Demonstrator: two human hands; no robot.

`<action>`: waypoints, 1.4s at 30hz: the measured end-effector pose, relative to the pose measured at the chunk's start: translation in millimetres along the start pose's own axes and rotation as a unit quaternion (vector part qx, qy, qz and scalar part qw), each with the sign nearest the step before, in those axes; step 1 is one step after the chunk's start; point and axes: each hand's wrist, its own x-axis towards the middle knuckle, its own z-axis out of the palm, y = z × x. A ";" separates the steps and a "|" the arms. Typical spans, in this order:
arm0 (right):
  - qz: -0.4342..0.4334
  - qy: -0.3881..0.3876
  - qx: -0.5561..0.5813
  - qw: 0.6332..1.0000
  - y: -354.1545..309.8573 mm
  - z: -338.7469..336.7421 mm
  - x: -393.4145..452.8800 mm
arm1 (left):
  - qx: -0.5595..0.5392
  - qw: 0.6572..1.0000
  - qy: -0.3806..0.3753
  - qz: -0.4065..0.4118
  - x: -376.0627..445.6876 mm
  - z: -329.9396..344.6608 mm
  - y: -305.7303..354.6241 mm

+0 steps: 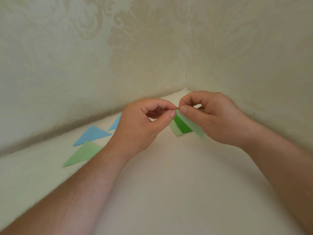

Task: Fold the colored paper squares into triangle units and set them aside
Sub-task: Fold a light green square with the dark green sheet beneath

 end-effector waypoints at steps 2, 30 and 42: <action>-0.003 -0.003 -0.004 1.000 0.9 0.7 0.1 | 0.012 1.000 0.007 -0.006 -0.3 0.1 -0.2; -0.059 0.017 -0.087 0.994 13.1 0.8 4.0 | 0.174 0.981 -0.009 0.083 0.2 0.1 -4.3; -0.051 0.007 -0.083 0.995 15.7 2.4 4.4 | 0.159 0.984 -0.028 0.078 1.0 -2.4 -4.4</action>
